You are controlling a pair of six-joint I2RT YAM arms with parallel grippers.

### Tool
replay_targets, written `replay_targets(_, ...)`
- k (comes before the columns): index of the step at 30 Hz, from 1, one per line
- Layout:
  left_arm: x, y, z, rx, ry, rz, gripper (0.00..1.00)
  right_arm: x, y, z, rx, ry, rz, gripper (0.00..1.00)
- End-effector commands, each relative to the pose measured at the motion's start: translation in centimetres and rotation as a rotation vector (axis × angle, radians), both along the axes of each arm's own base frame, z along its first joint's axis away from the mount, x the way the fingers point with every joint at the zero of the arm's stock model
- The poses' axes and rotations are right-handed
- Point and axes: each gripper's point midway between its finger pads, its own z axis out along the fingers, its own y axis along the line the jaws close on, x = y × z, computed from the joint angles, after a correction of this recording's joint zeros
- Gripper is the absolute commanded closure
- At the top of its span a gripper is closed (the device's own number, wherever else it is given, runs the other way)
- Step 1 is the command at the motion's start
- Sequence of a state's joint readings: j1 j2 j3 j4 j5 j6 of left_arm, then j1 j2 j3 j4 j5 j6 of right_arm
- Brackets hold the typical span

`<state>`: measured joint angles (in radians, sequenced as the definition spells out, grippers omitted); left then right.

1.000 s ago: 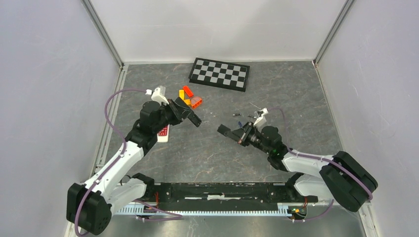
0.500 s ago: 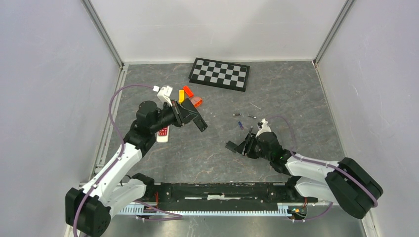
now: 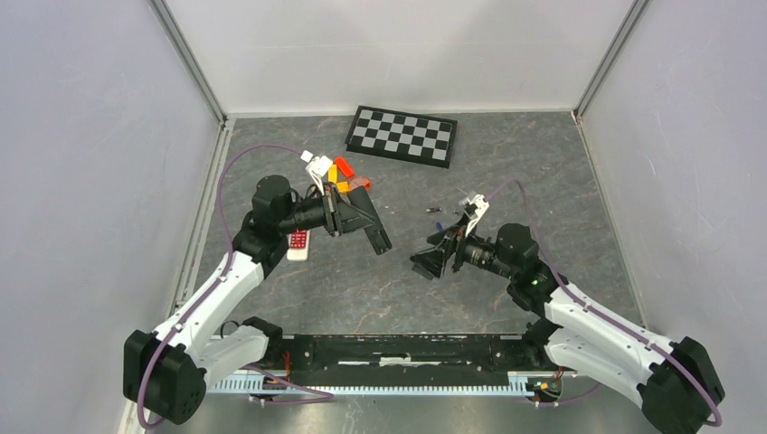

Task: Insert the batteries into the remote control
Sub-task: Place the battery cover at the center of the board, then adjust the remote control.

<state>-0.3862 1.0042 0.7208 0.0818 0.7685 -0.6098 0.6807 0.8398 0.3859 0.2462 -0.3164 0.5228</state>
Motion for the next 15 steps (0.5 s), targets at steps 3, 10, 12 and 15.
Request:
replay_targets(3,-3.8,-1.4,4.7,-0.121,-0.163,-0.248,0.98,-4.3,4.5,8.3,0.239,-0.206,0.371,0.12)
replay_targets(10,-4.7,-1.6,5.2,-0.158,-0.166,-0.291,0.98,-4.9,6.1,10.7,0.371,-0.170,0.390,0.22)
replay_targets(12,-4.9,-1.6,5.1,-0.158,-0.161,-0.293,0.98,-5.2,6.4,11.2,0.405,-0.157,0.400,0.25)
replay_targets(15,-5.2,-1.6,5.4,-0.171,-0.162,-0.290,0.97,-5.2,7.2,11.4,0.410,-0.136,0.407,0.32)
